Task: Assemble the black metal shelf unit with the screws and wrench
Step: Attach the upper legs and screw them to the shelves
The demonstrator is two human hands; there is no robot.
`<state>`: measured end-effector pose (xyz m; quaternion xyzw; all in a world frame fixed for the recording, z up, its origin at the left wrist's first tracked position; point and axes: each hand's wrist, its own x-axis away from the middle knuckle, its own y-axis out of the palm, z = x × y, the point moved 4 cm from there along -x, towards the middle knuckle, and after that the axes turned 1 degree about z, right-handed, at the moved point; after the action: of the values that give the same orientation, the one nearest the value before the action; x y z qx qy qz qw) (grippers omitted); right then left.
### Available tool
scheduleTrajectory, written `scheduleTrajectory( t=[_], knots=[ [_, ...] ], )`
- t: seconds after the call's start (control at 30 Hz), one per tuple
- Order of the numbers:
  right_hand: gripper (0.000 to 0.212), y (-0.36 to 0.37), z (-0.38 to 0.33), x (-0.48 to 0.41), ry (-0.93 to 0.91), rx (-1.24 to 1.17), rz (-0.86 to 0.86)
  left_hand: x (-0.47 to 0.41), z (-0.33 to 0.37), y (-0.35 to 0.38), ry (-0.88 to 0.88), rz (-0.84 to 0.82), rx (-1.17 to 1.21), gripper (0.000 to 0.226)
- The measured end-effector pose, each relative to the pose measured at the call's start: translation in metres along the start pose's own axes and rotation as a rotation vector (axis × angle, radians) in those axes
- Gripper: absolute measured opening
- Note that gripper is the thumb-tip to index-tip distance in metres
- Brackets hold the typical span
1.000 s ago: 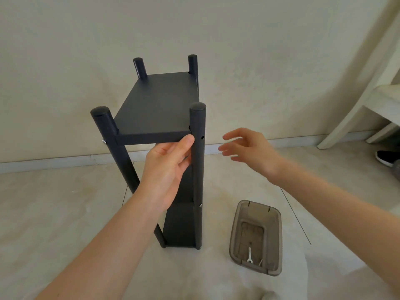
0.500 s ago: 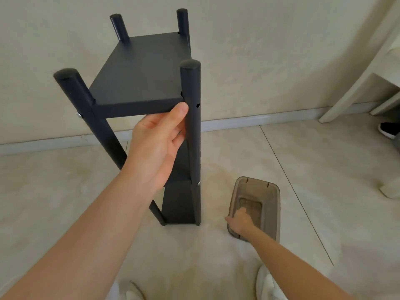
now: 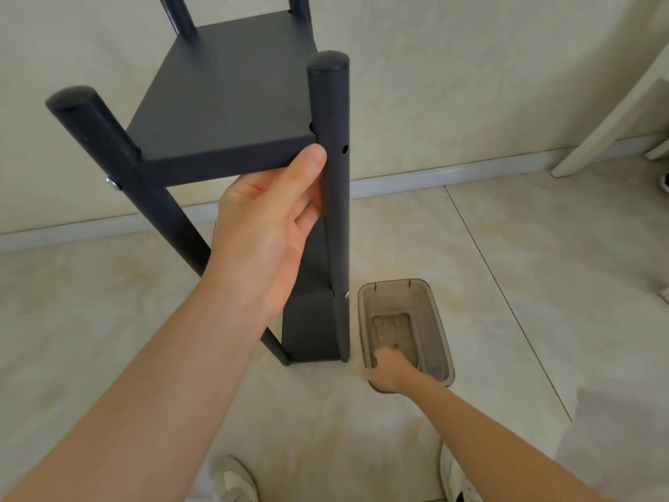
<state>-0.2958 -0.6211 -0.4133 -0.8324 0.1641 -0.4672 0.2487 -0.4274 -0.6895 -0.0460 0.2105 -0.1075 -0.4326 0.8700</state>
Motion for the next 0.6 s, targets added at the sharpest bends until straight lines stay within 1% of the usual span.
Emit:
scheduleTrajectory(
  t=[0.1,0.17,0.23,0.27,0.3,0.37,0.43,0.5,0.6],
  knots=[
    [0.028,0.001,-0.006,-0.004,-0.053,0.024,-0.028,-0.001,-0.001,0.001,0.007,-0.008,-0.003,0.009],
    [0.026,-0.005,-0.006,-0.007,-0.084,-0.066,-0.048,-0.001,-0.002,0.001,0.010,-0.017,-0.007,0.009],
    [0.027,-0.023,-0.001,-0.013,-0.066,-0.267,0.037,-0.001,-0.001,0.001,0.017,-0.028,-0.017,0.009],
    [0.027,-0.035,0.005,-0.017,-0.029,-0.318,0.107,-0.002,-0.001,0.000,0.022,-0.028,-0.025,0.010],
    [0.027,-0.046,0.011,-0.021,0.013,-0.311,0.160,-0.001,-0.001,0.000,0.027,-0.025,-0.032,0.010],
    [0.028,-0.059,0.022,-0.025,0.078,-0.194,0.169,-0.002,-0.002,0.001,0.030,-0.024,-0.045,0.010],
    [0.034,-0.058,0.028,-0.026,0.119,-0.033,0.086,-0.002,-0.003,0.001,0.035,-0.011,-0.068,0.011],
    [0.028,-0.045,0.032,-0.031,0.141,0.090,-0.006,-0.003,-0.003,0.000,0.035,0.000,-0.081,0.012],
    [0.016,-0.024,0.035,-0.040,0.135,0.157,-0.092,-0.005,-0.003,-0.001,0.028,0.004,-0.093,0.013]
  ],
)
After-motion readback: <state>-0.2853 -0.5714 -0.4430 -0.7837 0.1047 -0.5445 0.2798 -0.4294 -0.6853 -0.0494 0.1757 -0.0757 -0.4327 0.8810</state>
